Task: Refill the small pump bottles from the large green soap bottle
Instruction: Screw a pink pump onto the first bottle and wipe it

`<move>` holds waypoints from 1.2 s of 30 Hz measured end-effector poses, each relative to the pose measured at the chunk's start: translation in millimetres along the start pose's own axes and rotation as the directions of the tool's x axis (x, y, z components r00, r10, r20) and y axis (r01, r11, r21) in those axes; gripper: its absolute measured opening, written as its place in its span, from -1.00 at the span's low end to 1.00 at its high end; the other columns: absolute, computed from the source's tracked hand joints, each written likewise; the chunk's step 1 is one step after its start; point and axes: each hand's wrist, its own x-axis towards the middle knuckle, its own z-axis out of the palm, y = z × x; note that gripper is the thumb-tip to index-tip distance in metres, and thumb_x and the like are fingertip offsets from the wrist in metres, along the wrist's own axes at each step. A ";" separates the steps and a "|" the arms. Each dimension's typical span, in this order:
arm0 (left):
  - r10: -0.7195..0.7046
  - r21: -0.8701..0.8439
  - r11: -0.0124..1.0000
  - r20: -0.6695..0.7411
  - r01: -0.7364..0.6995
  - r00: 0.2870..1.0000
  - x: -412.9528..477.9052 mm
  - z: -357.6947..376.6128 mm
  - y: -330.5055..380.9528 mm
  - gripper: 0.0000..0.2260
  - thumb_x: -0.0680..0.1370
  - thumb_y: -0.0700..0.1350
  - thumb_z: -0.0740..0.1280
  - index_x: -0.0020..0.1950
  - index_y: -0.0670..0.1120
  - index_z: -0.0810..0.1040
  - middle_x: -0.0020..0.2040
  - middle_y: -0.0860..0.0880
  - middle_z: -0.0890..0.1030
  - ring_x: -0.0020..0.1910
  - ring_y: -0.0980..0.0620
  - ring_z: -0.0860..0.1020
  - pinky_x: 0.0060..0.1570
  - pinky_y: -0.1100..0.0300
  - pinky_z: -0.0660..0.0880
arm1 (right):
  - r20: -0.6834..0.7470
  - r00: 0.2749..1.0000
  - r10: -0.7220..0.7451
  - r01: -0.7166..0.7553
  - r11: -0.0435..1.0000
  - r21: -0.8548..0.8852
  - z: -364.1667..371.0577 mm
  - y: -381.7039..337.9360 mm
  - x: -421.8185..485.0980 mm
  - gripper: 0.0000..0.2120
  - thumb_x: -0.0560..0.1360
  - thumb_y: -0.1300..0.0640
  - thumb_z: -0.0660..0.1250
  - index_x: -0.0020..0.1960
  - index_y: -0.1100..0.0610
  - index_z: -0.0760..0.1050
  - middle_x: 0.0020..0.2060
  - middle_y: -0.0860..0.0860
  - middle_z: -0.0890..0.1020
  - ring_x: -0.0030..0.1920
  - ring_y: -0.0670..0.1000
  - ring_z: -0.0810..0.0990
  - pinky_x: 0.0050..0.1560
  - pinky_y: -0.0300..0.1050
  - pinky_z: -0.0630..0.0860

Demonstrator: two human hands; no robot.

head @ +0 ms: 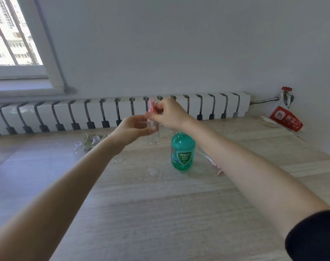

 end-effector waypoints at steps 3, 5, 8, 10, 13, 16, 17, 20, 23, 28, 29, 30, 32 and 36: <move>0.004 -0.013 1.000 0.162 -0.002 0.987 -4.4 -0.5 -1.8 -0.64 0.43 -0.12 0.40 0.22 -0.11 0.53 0.11 -0.05 0.65 0.12 0.04 0.60 0.19 0.17 0.47 | 0.108 0.994 -0.018 0.014 0.999 0.037 -7.5 -2.4 -2.6 -0.65 0.51 -0.01 0.35 0.02 0.30 0.58 -0.08 0.17 0.67 -0.02 0.12 0.63 0.05 0.00 0.52; 0.038 -0.048 0.998 0.144 -0.032 0.989 -5.9 4.1 -1.8 -0.74 0.47 -0.23 0.37 0.15 -0.15 0.55 0.09 -0.11 0.65 0.09 0.00 0.62 0.11 0.21 0.53 | 0.153 0.988 -0.034 0.031 0.999 0.022 -7.6 -4.2 -3.3 -0.66 0.52 0.01 0.34 0.04 0.29 0.58 -0.05 0.14 0.67 -0.01 0.09 0.64 0.08 -0.04 0.52; 0.078 -0.061 0.995 0.082 -0.073 0.994 -6.3 7.6 -4.6 -0.79 0.46 -0.24 0.38 0.09 -0.17 0.57 0.06 -0.15 0.65 0.07 -0.03 0.62 0.08 0.21 0.55 | 0.135 0.990 -0.045 0.048 0.999 -0.015 -4.5 -3.9 -3.6 -0.66 0.52 -0.02 0.33 0.03 0.28 0.58 -0.07 0.14 0.68 -0.01 0.10 0.65 0.13 0.04 0.52; 0.091 -0.042 0.995 0.044 -0.090 0.995 -6.6 9.0 -5.2 -0.83 0.47 -0.25 0.38 0.06 -0.15 0.58 0.03 -0.12 0.66 0.05 -0.01 0.63 0.06 0.23 0.54 | 0.095 0.994 -0.053 0.059 0.996 -0.068 -0.5 -3.2 -3.1 -0.65 0.52 -0.05 0.32 -0.01 0.27 0.59 -0.12 0.13 0.69 -0.06 0.09 0.65 0.09 0.04 0.53; 0.116 -0.024 0.993 -0.025 -0.117 0.993 -5.7 11.3 -5.8 -0.86 0.49 -0.26 0.38 0.03 -0.11 0.58 0.00 -0.10 0.67 0.01 0.00 0.64 0.04 0.20 0.56 | 0.001 0.998 -0.068 0.068 0.992 -0.103 4.5 -4.6 -1.9 -0.63 0.51 -0.09 0.32 -0.06 0.26 0.59 -0.17 0.14 0.67 -0.12 0.11 0.63 0.00 0.03 0.53; 0.116 -0.009 0.993 -0.086 -0.118 0.989 -4.9 13.2 -8.3 -0.86 0.48 -0.26 0.40 0.02 -0.11 0.58 -0.01 -0.12 0.67 -0.01 -0.03 0.65 0.04 0.13 0.57 | -0.071 0.995 -0.077 0.063 0.983 -0.174 11.8 -4.2 -1.7 -0.63 0.50 -0.10 0.32 -0.12 0.24 0.57 -0.24 0.12 0.65 -0.27 0.03 0.55 -0.26 -0.13 0.42; 0.117 0.003 0.993 -0.106 -0.118 0.987 -3.9 13.9 -9.8 -0.87 0.48 -0.26 0.40 0.01 -0.13 0.59 -0.02 -0.14 0.67 -0.02 -0.04 0.65 0.03 0.12 0.58 | -0.083 0.993 -0.083 0.067 0.981 -0.181 14.1 -3.8 -2.4 -0.64 0.50 -0.10 0.33 -0.13 0.23 0.58 -0.25 0.11 0.64 -0.27 0.01 0.54 -0.26 -0.14 0.40; 0.100 0.058 0.994 -0.161 -0.091 0.982 -0.5 16.7 -16.8 -0.89 0.47 -0.26 0.42 -0.02 -0.14 0.60 -0.09 -0.12 0.67 -0.09 -0.03 0.64 -0.04 0.14 0.56 | -0.082 0.989 -0.126 0.106 0.971 -0.213 14.6 1.7 -1.3 -0.63 0.49 -0.14 0.32 0.00 0.17 0.61 -0.07 0.06 0.65 0.02 0.05 0.55 0.08 -0.05 0.47; -0.004 0.040 0.999 -0.220 0.014 0.976 3.7 19.2 -27.6 -0.83 0.45 -0.25 0.44 0.02 -0.14 0.58 -0.06 -0.10 0.65 -0.05 -0.06 0.62 0.01 0.09 0.56 | -0.045 0.999 -0.016 0.002 0.957 -0.289 -2.9 9.6 -1.2 -0.52 0.57 -0.15 0.14 0.33 0.16 0.42 0.31 0.07 0.47 0.32 0.05 0.40 0.31 0.03 0.36; -0.158 -0.013 0.987 -0.241 0.160 0.957 7.4 29.0 -39.1 -0.72 0.44 -0.28 0.43 0.13 -0.17 0.53 -0.05 -0.05 0.60 0.01 -0.08 0.59 0.06 0.06 0.56 | 0.100 0.958 0.269 -0.209 0.891 -0.402 -25.7 42.9 -13.3 -0.58 0.49 0.11 0.31 0.31 0.23 0.43 0.14 0.09 0.58 0.03 0.08 0.59 0.03 -0.10 0.54; -0.179 -0.007 0.983 -0.236 0.183 0.955 8.1 30.8 -40.6 -0.71 0.44 -0.27 0.43 0.15 -0.19 0.53 -0.05 -0.05 0.59 0.01 -0.08 0.58 0.06 0.06 0.56 | 0.062 0.965 0.257 -0.215 0.900 -0.380 -27.6 47.8 -15.7 -0.61 0.48 0.13 0.36 0.27 0.22 0.45 0.06 0.06 0.58 -0.06 0.02 0.57 -0.07 -0.16 0.49; -0.196 0.000 0.979 -0.231 0.202 0.953 8.9 33.5 -42.1 -0.69 0.44 -0.27 0.43 0.17 -0.21 0.52 -0.06 -0.05 0.59 0.00 -0.07 0.58 0.05 0.07 0.56 | 0.023 0.974 0.226 -0.205 0.916 -0.344 -29.2 52.4 -17.9 -0.68 0.47 0.11 0.38 0.17 0.22 0.50 -0.04 0.03 0.57 -0.15 -0.02 0.53 -0.13 -0.19 0.43; -0.221 0.017 0.973 -0.224 0.230 0.949 10.5 38.2 -45.4 -0.66 0.44 -0.26 0.43 0.20 -0.22 0.51 -0.06 -0.04 0.58 0.00 -0.07 0.58 0.04 0.09 0.56 | -0.017 0.981 0.193 -0.191 0.947 -0.258 -32.4 57.6 -20.6 -0.84 0.48 0.09 0.39 -0.10 0.19 0.52 -0.26 -0.02 0.51 -0.29 -0.11 0.44 -0.23 -0.26 0.32; -0.244 0.039 0.965 -0.218 0.258 0.945 15.7 46.1 -49.0 -0.64 0.43 -0.26 0.44 0.21 -0.22 0.50 -0.05 -0.04 0.58 0.00 -0.06 0.58 0.05 0.09 0.56 | -0.061 0.980 0.191 -0.198 0.970 -0.143 -41.7 66.7 -21.6 -0.83 0.48 0.11 0.39 -0.20 0.19 0.51 -0.24 -0.05 0.56 -0.27 -0.15 0.45 -0.15 -0.29 0.34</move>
